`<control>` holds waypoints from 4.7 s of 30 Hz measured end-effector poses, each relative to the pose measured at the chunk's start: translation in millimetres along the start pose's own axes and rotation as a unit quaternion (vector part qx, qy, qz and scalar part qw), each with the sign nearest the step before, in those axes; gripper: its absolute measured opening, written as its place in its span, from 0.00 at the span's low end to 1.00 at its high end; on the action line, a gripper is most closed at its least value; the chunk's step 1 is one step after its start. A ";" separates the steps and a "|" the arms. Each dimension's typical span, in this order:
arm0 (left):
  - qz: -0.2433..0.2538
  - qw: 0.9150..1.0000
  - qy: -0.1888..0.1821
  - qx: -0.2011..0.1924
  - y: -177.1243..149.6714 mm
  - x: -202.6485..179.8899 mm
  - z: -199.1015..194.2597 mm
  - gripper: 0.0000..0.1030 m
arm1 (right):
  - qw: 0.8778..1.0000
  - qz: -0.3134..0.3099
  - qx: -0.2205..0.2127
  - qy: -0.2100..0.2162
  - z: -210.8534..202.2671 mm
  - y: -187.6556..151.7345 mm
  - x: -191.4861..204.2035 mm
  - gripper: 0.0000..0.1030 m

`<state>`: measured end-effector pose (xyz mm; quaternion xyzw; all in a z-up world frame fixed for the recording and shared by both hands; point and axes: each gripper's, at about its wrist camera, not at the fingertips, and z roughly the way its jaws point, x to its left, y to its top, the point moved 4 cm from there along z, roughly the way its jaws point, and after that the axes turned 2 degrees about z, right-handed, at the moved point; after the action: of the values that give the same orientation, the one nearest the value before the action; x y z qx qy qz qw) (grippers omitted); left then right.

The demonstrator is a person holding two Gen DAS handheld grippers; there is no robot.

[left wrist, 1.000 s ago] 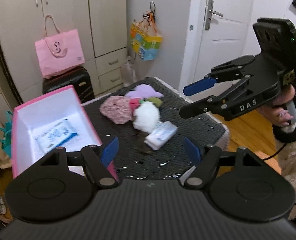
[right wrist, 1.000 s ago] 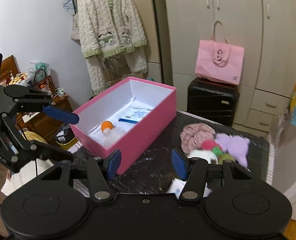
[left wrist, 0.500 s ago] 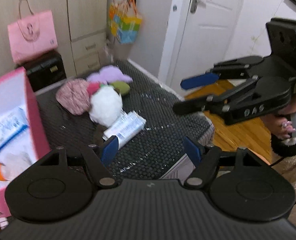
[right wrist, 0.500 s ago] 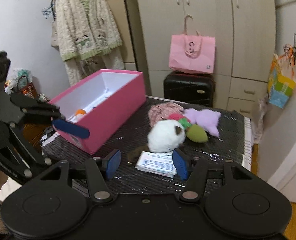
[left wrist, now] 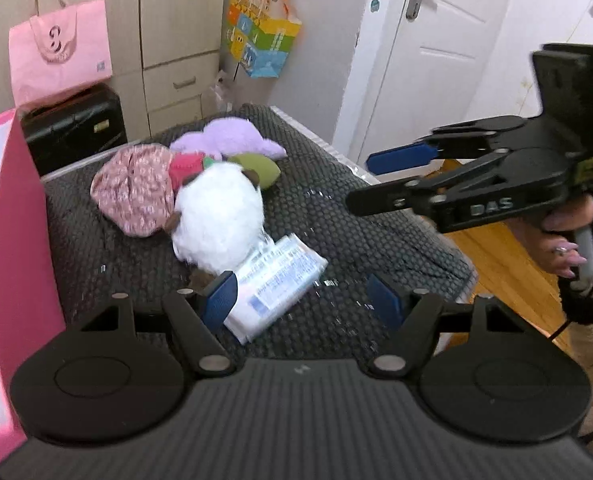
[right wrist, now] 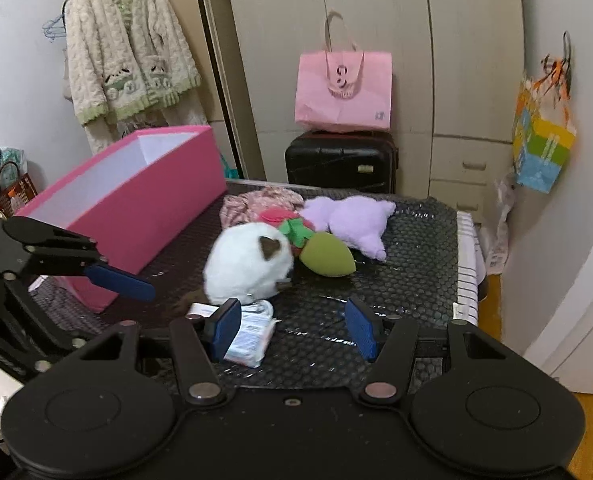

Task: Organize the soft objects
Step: 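Grasp the small white wipes packet with the left tool while the right tool grasps the green teardrop sponge, then carry the wipes packet and green sponge with both tools over the pink box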

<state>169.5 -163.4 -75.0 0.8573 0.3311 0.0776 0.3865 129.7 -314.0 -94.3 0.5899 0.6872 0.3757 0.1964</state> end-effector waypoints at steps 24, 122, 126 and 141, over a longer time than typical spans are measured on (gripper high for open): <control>-0.005 0.999 -0.029 0.024 -6.7 20.6 49.4 0.62 | 0.996 -0.085 -0.011 0.007 89.6 34.9 -21.7 0.33; -0.117 0.991 0.066 -0.024 -92.2 100.6 -214.5 0.39 | 0.963 -0.072 0.103 0.240 -16.6 55.3 215.1 0.47; -0.112 0.989 0.083 -0.053 -84.2 117.4 -211.6 0.39 | 0.965 -0.075 0.095 0.235 -2.3 76.9 224.4 0.47; -0.116 0.981 0.140 -0.065 -32.7 209.1 -148.2 0.39 | 0.977 -0.043 0.083 0.191 85.6 127.2 224.0 0.47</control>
<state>256.0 74.2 -21.9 0.7671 0.4732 0.1732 0.3971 224.3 -72.2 -15.1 0.4911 0.7658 0.4143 0.0275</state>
